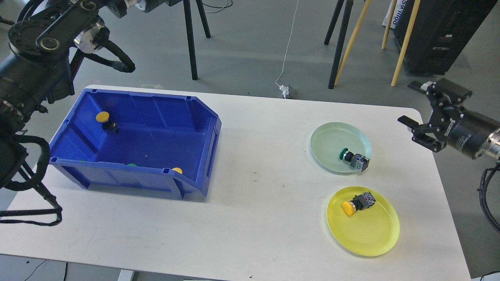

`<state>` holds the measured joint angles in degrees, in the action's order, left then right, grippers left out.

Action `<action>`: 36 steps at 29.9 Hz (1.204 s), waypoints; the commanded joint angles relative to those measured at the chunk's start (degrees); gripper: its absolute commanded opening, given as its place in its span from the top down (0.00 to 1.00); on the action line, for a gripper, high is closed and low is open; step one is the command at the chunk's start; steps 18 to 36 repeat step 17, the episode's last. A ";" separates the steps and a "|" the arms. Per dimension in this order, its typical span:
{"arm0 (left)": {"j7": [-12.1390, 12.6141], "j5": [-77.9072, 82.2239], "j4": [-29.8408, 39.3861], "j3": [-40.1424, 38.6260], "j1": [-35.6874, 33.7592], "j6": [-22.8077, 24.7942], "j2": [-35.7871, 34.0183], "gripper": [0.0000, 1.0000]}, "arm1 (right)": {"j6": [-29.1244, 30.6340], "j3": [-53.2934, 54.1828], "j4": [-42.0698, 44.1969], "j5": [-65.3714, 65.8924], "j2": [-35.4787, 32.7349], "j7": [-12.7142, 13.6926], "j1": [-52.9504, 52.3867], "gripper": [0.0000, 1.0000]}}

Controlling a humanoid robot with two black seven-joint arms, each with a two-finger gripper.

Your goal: Pass button and place on color plate

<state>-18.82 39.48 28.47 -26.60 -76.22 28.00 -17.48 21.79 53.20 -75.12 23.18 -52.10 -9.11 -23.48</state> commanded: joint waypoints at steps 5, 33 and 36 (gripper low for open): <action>-0.43 3.05 0.09 0.41 -0.77 0.00 -0.10 0.03 | -7.11 -5.28 15.77 0.03 5.25 6.11 -21.31 0.02; -0.69 3.15 0.09 0.14 -2.36 0.00 0.69 0.03 | -9.40 -21.03 48.05 -0.06 23.10 5.15 -42.70 0.01; -0.69 3.15 0.09 0.14 -2.36 0.00 0.69 0.03 | -9.40 -21.03 48.05 -0.06 23.10 5.15 -42.70 0.01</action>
